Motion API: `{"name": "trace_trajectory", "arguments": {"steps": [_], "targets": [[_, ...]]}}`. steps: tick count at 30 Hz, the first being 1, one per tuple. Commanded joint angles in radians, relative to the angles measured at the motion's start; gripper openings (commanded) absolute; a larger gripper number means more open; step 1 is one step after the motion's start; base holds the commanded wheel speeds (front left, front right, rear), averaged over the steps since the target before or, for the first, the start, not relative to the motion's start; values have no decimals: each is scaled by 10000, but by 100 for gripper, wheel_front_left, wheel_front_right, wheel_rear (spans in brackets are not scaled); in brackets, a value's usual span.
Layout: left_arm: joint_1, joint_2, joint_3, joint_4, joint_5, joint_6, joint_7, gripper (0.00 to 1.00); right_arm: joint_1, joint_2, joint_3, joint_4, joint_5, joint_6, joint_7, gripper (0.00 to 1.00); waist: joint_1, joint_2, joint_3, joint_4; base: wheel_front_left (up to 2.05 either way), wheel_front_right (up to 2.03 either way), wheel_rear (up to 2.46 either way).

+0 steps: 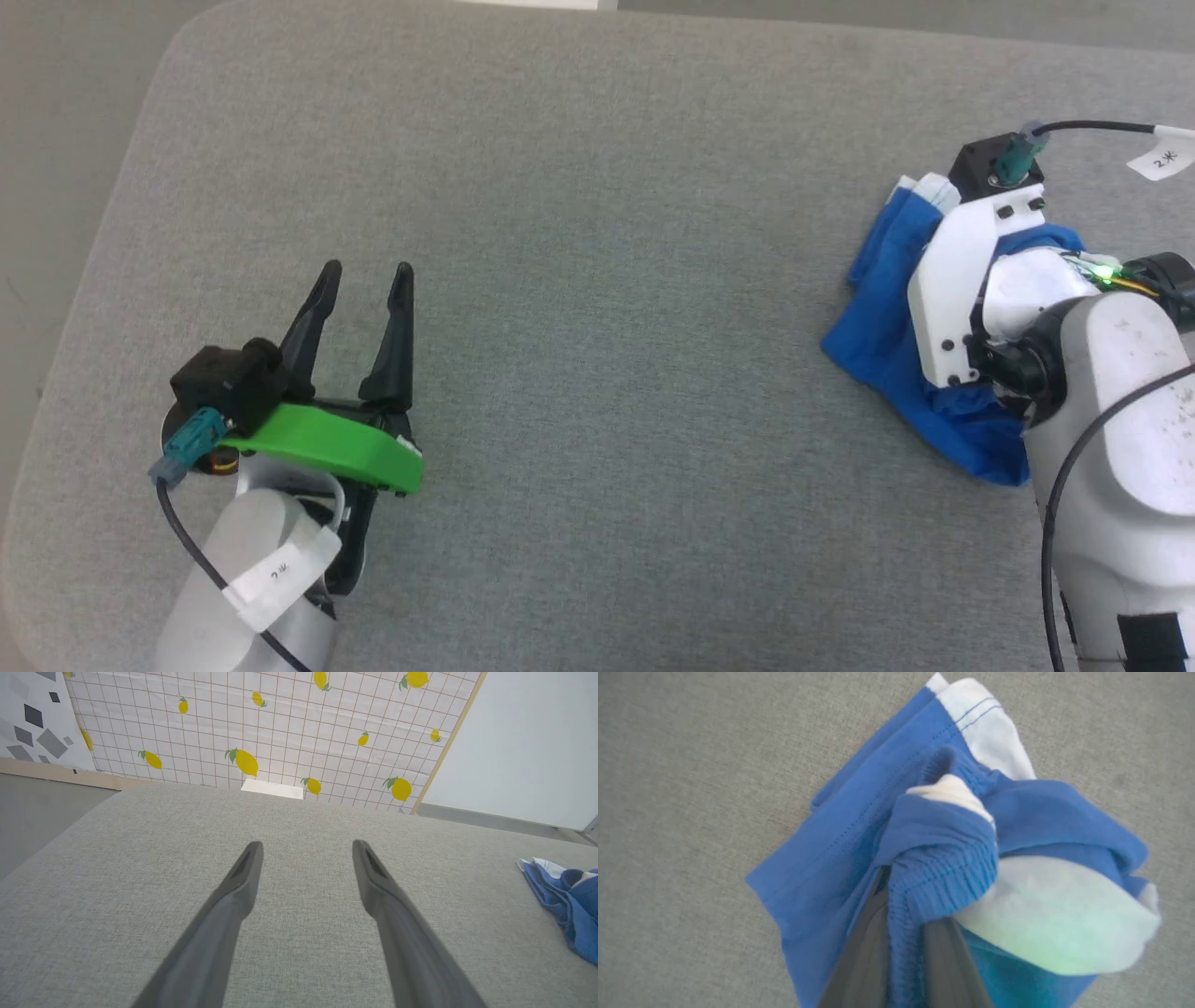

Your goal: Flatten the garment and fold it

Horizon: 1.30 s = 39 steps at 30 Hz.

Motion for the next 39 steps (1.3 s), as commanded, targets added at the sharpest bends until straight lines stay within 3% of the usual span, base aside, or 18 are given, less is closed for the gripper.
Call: {"name": "trace_trajectory", "arguments": {"steps": [1, 5, 6, 7, 19, 25, 28, 39], "targets": [[-194, -73, 44, -25, 46, -67, -38, 100, -191, 79, 9, 228, -114, -13, -109, 0, -1, 0, 168, 132, 0, 0, 0], [-240, -117, 103, 12, 78, -113, -38, 100, -383, 183, 22, 684, -238, -13, -418, 0, -1, 0, 234, 145, 0, 0, 0], [-242, -123, 119, 23, 88, -122, -38, 100, -429, 208, 49, 745, -221, -13, -513, 45, -1, 0, 229, 135, 0, 0, 0], [-238, -132, 134, 43, 104, -131, -38, 100, -488, 226, 107, 827, -209, -13, -598, 100, -1, 0, 209, 117, 0, 0, 0], [-63, -197, 207, 274, 304, -177, -38, 100, -1033, 259, 1292, 726, 957, -13, -1624, 100, -1, 0, -770, -240, 0, 0, 0], [212, -179, 177, 357, 348, -115, -35, 100, -843, 98, 1369, 324, 1680, -13, -2145, 100, -1, 0, -1410, -456, 0, 0, 0], [328, -172, 163, 343, 344, -65, -31, 100, -621, -35, 1111, -83, 1935, -13, -2597, 100, -1, 0, -1653, -527, 0, 0, 0], [866, -76, 217, 14, 359, 194, -32, 100, 1026, -250, -763, -1933, 2325, -13, -5950, 100, -1, 0, -2227, -815, 0, 0, 0]]}}
